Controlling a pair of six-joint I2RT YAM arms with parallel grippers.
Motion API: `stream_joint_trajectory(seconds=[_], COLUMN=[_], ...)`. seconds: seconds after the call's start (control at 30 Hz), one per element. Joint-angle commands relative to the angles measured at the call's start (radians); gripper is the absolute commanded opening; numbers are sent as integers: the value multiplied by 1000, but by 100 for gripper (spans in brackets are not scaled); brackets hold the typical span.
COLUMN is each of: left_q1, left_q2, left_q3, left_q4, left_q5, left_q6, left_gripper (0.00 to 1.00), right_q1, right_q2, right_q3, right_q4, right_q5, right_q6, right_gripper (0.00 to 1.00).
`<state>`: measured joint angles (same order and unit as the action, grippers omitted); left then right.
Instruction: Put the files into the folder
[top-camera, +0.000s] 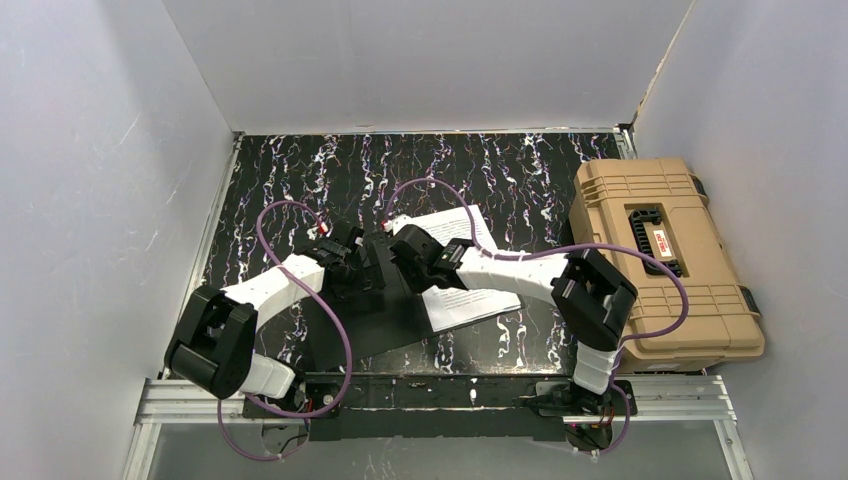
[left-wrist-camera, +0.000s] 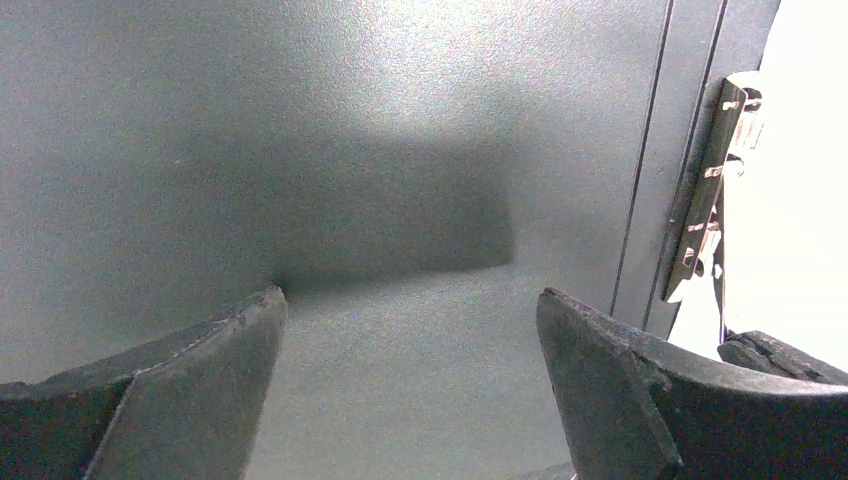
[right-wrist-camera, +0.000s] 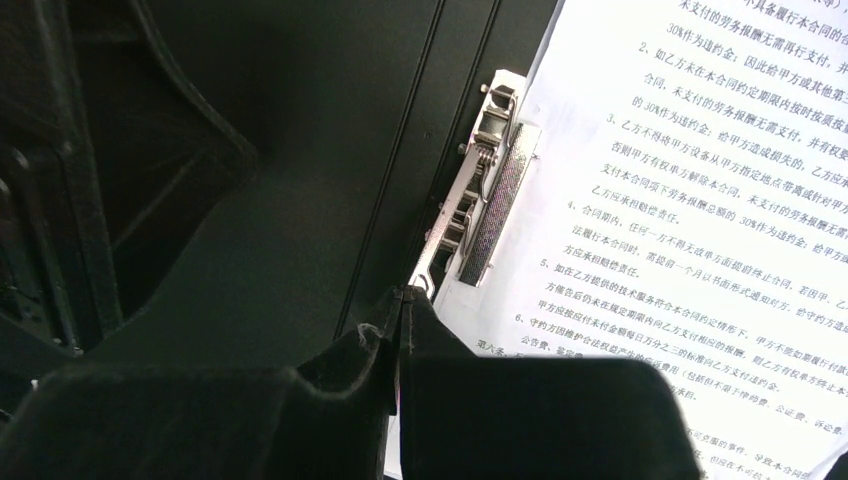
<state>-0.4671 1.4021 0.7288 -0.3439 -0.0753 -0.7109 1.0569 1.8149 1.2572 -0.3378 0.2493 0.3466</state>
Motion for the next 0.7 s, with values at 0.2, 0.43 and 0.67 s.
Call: stream_joint_trajectory(seconds=[0.2,0.43,0.67], left_q1=[-1,-1,-1], left_q2=[72,76,57], left_q3=[-36,-39,-40], left_q4=[-28,-26,-35], left_q5=[-7,-7,-13], left_q6=[-22,-22,-17], left_gripper=[94,94,94], right_q1=[32,44,46], right_q2=[65,98,116], right_q3=[-67,-107,-147], right_q4=[-99,-93,-58], right_q5=[59,93,87], right_q6=[-42,-39,-26], right_gripper=[7,7,6])
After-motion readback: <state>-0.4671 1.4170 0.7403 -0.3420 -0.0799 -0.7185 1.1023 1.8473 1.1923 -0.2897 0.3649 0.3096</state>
